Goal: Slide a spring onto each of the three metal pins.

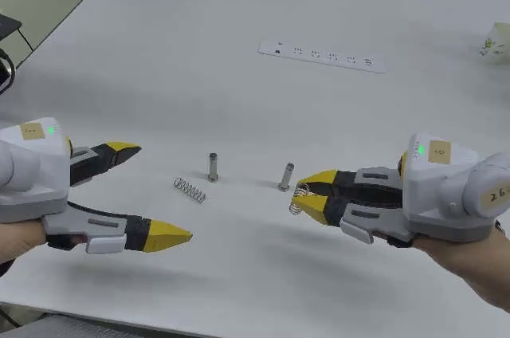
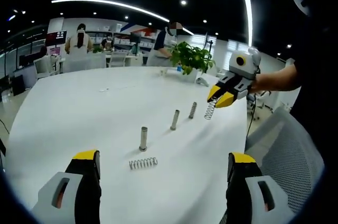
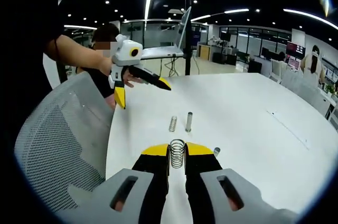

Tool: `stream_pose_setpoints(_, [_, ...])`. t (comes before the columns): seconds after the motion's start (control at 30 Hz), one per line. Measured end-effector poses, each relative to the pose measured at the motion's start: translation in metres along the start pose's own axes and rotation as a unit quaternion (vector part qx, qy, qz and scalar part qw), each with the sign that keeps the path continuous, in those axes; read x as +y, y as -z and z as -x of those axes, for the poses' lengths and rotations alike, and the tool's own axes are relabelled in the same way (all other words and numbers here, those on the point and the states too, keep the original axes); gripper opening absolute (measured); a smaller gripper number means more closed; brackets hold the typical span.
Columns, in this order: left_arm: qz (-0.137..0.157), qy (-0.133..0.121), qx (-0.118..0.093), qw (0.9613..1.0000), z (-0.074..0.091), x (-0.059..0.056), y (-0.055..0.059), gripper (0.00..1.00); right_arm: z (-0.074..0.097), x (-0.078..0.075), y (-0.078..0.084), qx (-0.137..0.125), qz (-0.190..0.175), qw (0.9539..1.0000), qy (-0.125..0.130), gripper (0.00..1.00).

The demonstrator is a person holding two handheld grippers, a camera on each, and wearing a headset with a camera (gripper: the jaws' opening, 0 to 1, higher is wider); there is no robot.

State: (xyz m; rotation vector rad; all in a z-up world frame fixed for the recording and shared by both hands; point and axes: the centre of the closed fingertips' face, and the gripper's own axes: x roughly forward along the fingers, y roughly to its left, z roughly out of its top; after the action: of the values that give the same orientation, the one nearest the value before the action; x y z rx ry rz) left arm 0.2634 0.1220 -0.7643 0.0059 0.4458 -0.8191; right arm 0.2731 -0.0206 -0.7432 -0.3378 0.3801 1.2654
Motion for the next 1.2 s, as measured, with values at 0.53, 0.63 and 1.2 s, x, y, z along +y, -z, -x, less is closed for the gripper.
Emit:
stream_pose_setpoints(0.53, [0.006,-0.005,-0.002,1.0000,0.001,0.003,0.003,0.98,-0.005,-0.036,-0.005,-0.010,-0.011,0.9987,0.049,0.08])
stream_pose_setpoints(0.63, [0.005,-0.004,-0.001,1.0000,0.001,0.003,0.004,0.98,-0.005,-0.043,-0.006,-0.016,-0.024,0.9978,0.060,0.08])
stream_pose_setpoints(1.2, [0.011,-0.007,-0.005,0.9999,0.001,0.004,0.005,0.98,-0.016,-0.066,-0.011,-0.029,-0.055,0.9941,0.089,0.08])
